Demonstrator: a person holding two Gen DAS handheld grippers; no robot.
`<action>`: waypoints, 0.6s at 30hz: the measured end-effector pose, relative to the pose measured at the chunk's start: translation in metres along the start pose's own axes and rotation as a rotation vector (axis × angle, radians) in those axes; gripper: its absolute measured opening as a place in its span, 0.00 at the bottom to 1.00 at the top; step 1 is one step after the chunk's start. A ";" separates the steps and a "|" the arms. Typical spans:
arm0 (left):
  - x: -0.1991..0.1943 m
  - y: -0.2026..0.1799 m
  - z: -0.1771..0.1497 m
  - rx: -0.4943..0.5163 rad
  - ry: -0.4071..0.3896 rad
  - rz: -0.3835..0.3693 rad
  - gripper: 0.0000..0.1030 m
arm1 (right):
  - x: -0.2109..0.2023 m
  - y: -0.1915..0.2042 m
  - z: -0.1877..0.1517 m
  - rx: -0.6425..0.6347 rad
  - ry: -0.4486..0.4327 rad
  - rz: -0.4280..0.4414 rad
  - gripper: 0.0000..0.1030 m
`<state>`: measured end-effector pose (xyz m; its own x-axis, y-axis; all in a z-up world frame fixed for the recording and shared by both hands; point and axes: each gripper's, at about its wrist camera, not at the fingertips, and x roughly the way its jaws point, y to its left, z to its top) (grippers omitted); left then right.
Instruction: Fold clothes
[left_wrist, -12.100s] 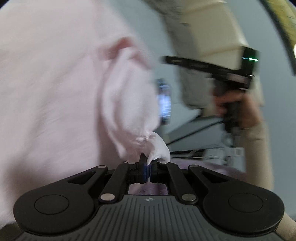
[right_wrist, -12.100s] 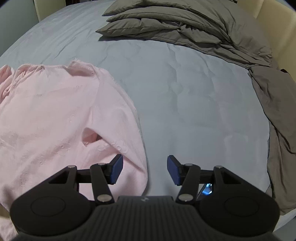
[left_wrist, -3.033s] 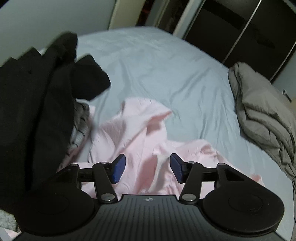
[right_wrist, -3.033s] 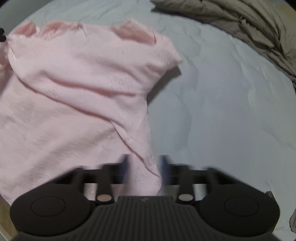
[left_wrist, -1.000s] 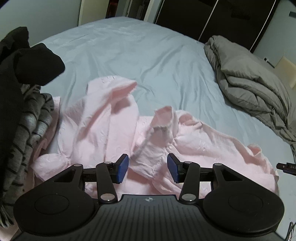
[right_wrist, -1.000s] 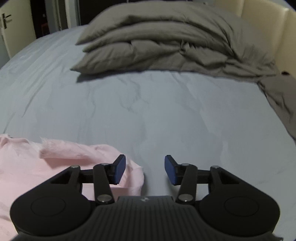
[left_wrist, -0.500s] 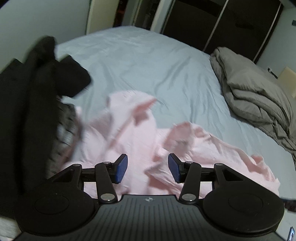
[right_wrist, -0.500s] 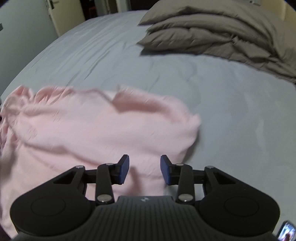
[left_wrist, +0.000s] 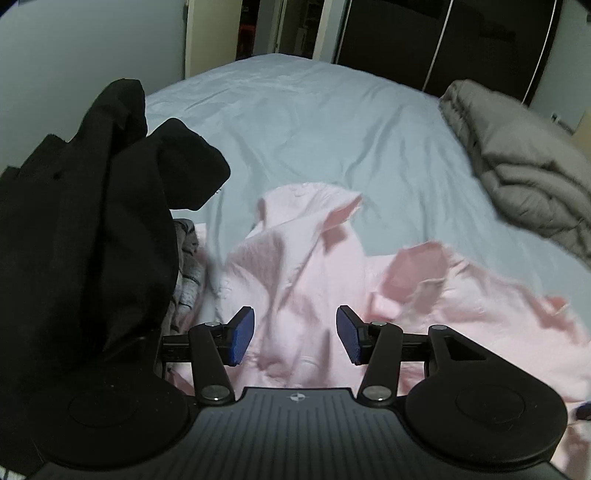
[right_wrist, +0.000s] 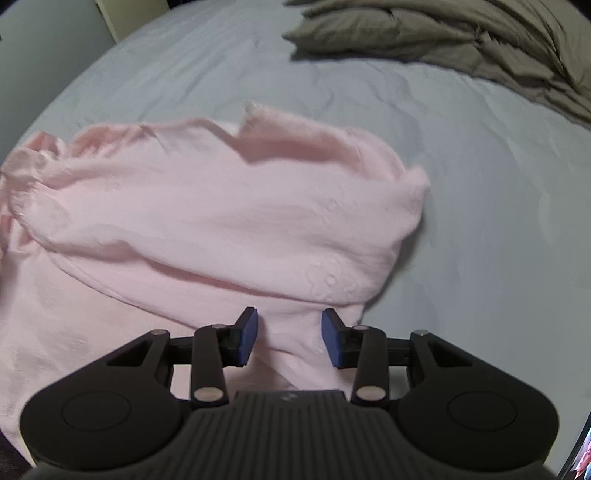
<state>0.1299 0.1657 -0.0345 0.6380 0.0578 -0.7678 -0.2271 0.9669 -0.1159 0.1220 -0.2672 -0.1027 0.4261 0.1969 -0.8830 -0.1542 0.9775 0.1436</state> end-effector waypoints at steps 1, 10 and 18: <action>0.005 0.000 0.000 0.003 0.002 0.009 0.46 | -0.005 0.002 0.001 -0.004 -0.011 0.008 0.41; 0.006 0.008 0.004 -0.024 -0.043 -0.001 0.00 | -0.042 0.030 0.005 -0.013 -0.065 0.116 0.45; -0.068 0.026 0.039 -0.113 -0.238 -0.120 0.00 | -0.043 0.039 0.008 -0.009 -0.069 0.130 0.49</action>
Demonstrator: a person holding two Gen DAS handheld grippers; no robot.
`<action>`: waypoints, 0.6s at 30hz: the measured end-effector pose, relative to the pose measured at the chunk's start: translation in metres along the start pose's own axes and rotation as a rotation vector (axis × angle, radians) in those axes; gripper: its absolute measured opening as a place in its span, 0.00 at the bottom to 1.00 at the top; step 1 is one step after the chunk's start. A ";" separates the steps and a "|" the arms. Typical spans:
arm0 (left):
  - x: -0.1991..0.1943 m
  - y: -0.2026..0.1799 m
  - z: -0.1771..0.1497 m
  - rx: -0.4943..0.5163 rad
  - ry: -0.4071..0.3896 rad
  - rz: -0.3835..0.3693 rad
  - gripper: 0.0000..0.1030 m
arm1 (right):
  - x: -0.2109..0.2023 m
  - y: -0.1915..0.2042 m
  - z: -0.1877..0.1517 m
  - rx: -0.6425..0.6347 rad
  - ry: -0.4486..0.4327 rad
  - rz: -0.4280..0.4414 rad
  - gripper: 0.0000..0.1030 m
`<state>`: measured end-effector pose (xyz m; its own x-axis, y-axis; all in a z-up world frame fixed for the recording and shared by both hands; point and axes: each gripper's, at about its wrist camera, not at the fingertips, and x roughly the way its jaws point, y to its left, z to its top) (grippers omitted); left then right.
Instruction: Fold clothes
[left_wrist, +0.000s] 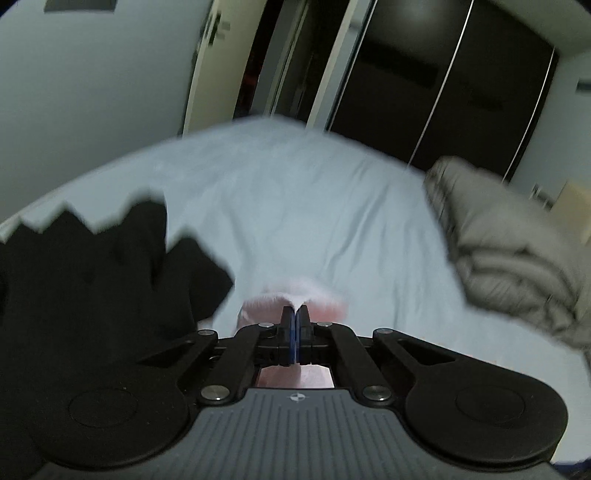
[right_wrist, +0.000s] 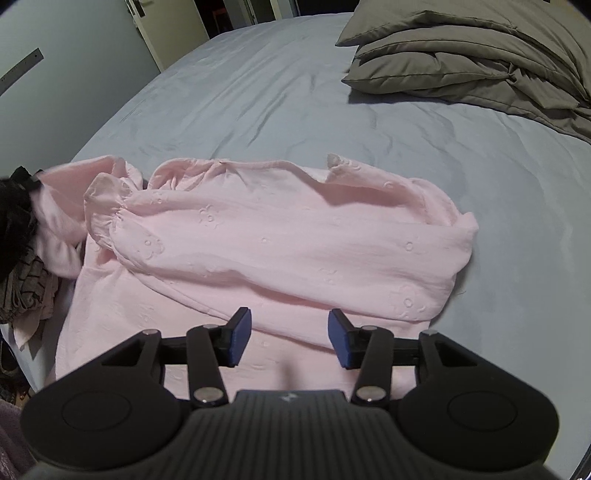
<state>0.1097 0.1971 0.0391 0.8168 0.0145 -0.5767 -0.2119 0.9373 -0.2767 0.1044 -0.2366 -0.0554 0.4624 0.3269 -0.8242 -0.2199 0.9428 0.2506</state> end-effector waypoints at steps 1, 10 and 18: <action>-0.012 0.000 0.008 0.001 -0.037 -0.012 0.00 | -0.001 0.001 0.000 0.001 -0.001 0.003 0.49; -0.086 -0.003 0.047 -0.017 -0.268 -0.140 0.00 | -0.009 0.010 -0.002 0.015 -0.019 0.033 0.50; -0.088 -0.046 0.044 -0.004 -0.189 -0.382 0.00 | -0.022 0.010 -0.001 0.074 -0.056 0.068 0.51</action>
<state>0.0717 0.1679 0.1368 0.9212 -0.2694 -0.2808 0.1231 0.8863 -0.4465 0.0917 -0.2346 -0.0354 0.4967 0.3916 -0.7746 -0.1891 0.9198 0.3437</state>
